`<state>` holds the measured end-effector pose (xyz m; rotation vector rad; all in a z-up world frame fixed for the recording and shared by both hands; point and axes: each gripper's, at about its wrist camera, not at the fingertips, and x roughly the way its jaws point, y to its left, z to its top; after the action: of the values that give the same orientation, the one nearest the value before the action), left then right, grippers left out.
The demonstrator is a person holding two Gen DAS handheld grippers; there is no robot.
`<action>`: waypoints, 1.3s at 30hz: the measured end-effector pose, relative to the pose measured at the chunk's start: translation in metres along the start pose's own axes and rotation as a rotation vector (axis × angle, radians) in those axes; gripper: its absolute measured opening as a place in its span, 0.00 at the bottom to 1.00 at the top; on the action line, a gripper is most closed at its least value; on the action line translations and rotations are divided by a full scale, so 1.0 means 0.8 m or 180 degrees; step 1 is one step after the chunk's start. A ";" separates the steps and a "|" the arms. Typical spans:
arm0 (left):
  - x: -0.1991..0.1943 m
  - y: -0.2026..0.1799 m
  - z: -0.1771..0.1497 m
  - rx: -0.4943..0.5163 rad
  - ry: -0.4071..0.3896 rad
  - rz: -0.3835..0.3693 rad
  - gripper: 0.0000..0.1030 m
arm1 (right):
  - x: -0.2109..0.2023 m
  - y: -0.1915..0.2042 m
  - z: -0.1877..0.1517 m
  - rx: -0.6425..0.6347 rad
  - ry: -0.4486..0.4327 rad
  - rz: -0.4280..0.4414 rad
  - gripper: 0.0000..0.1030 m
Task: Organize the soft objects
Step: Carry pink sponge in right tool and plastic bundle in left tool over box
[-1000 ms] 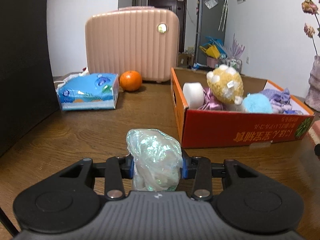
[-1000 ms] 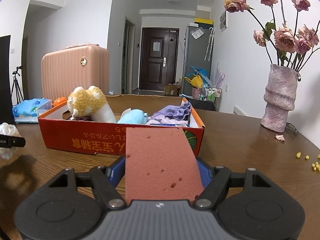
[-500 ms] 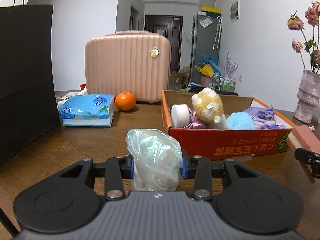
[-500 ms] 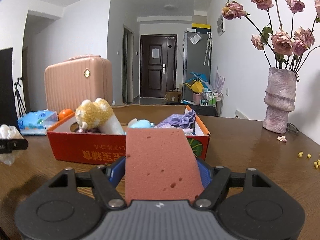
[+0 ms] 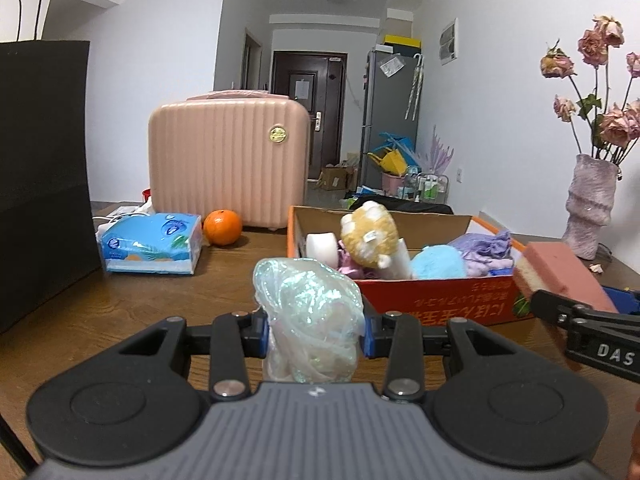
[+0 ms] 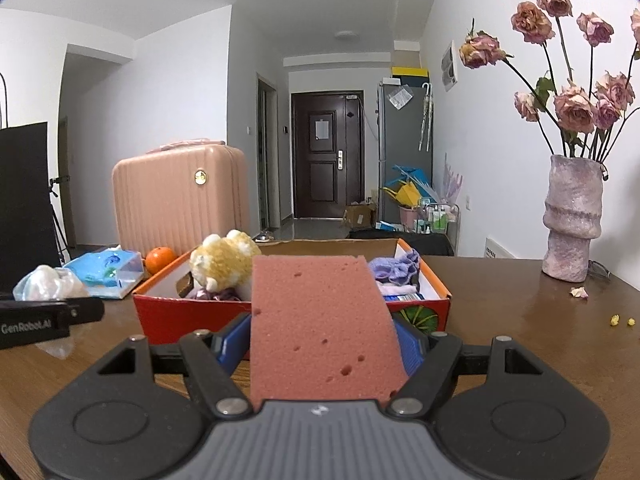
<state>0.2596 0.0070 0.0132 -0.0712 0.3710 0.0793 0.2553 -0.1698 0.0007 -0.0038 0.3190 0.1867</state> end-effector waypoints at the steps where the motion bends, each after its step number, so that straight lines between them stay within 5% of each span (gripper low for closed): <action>1: 0.000 -0.002 0.001 0.0002 -0.0005 -0.0013 0.38 | 0.000 0.001 0.000 -0.0002 -0.0009 0.0003 0.71; 39: 0.044 -0.061 0.069 -0.0105 -0.0243 -0.0227 0.37 | 0.050 -0.025 0.045 0.0039 -0.0369 -0.0120 0.71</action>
<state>0.3164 -0.0349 0.0548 -0.1137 0.2906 0.0176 0.3075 -0.1807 0.0216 0.0131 0.2045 0.1469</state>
